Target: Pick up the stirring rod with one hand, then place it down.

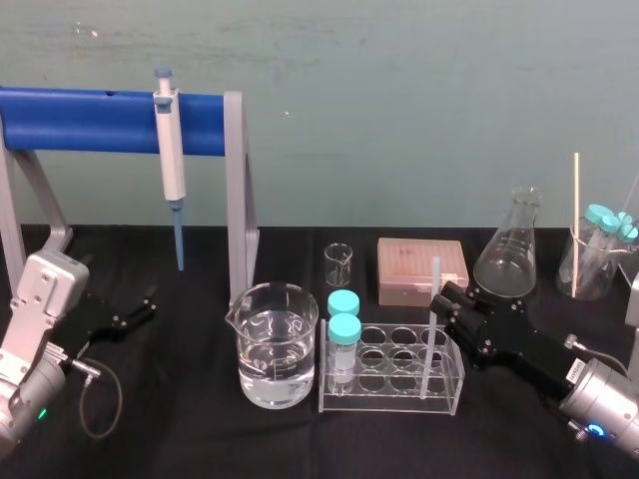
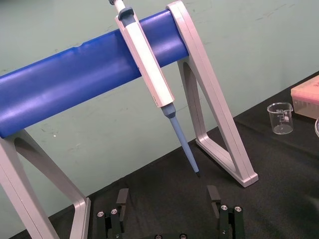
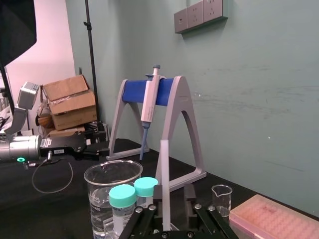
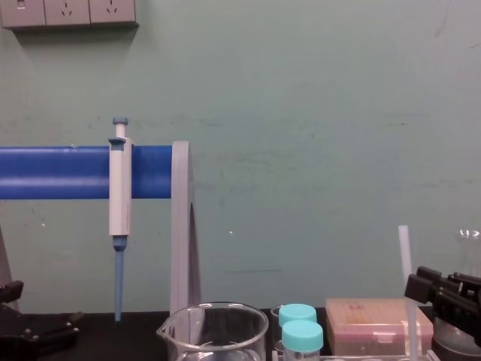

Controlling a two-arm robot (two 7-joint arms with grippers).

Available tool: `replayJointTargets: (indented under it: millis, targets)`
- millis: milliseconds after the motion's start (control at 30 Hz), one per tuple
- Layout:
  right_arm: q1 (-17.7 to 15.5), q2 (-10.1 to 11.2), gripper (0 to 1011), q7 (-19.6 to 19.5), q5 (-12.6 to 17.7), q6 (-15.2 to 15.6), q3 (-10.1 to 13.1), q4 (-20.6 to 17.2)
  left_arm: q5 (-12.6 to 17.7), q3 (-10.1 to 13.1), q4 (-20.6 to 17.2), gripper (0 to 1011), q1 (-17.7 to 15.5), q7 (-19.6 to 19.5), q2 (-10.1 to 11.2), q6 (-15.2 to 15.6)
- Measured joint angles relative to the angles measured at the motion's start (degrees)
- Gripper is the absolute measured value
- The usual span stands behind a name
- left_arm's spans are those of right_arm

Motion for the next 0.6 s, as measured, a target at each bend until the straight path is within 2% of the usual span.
replayJointTargets:
  millis: [67, 167, 267, 367, 433, 533, 600]
  targets:
    - [0.0, 0.0, 281, 0.0, 0.0, 0.0, 0.0, 0.0, 0.0, 0.0, 0.0, 1000, 0.0, 0.0, 0.0, 0.0]
    - [0.0, 0.0, 418, 0.1, 0.1, 0.0, 0.0, 0.0, 0.0, 0.0, 0.0, 1000, 0.0, 0.0, 0.0, 0.0]
    - [0.0, 0.0, 479, 0.1, 0.1, 0.0, 0.0, 0.0, 0.0, 0.0, 0.0, 1000, 0.0, 0.0, 0.0, 0.0]
    - [0.0, 0.0, 600, 0.1, 0.1, 0.0, 0.0, 0.0, 0.0, 0.0, 0.0, 1000, 0.0, 0.0, 0.0, 0.0]
    - [0.0, 0.0, 621, 0.1, 0.1, 0.0, 0.0, 0.0, 0.0, 0.0, 0.0, 1000, 0.0, 0.0, 0.0, 0.0]
    - [0.0, 0.0, 758, 0.1, 0.2, 0.0, 0.0, 0.0, 0.0, 0.0, 0.0, 1000, 0.0, 0.0, 0.0, 0.0]
    - [0.0, 0.0, 795, 0.1, 0.2, 0.0, 0.0, 0.0, 0.0, 0.0, 0.0, 1000, 0.0, 0.0, 0.0, 0.0]
